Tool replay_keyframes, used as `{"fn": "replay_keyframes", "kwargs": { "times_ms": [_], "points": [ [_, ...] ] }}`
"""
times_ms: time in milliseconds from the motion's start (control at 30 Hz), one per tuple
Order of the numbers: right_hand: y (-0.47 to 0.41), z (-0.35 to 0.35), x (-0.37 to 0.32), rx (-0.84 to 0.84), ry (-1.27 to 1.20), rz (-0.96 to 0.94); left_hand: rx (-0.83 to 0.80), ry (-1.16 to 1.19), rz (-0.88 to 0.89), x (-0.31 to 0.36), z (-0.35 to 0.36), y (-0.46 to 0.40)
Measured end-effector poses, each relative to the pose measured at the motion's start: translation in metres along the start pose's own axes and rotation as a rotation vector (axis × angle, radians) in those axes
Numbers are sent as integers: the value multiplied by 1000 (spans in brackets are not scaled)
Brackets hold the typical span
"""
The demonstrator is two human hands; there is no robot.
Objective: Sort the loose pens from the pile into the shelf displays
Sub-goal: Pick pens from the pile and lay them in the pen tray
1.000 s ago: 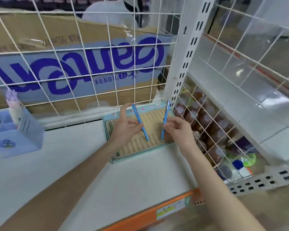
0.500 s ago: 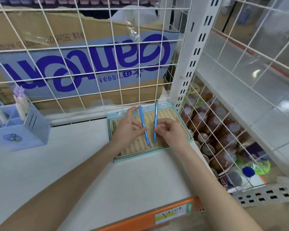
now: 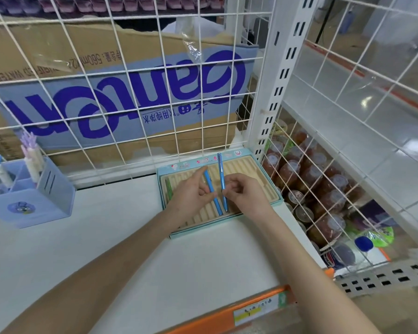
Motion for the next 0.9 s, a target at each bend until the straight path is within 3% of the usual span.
{"fn": "replay_keyframes", "kwargs": {
  "times_ms": [567,900],
  "points": [
    [1,-13,-6,29,-141,82,35,327,-6,0,-1,-6],
    [-1,-13,3,48,243,51,37,34,47,1,11,-4]
  ]
}}
Point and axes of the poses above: each hand's wrist, its own y-axis away from the middle knuckle, its own z-axis out of the palm, x = y × z, the point moved 3 cm from there along -y, towards the middle knuckle, and after that the axes turned 11 degrees about y, right-handed, at the moved point
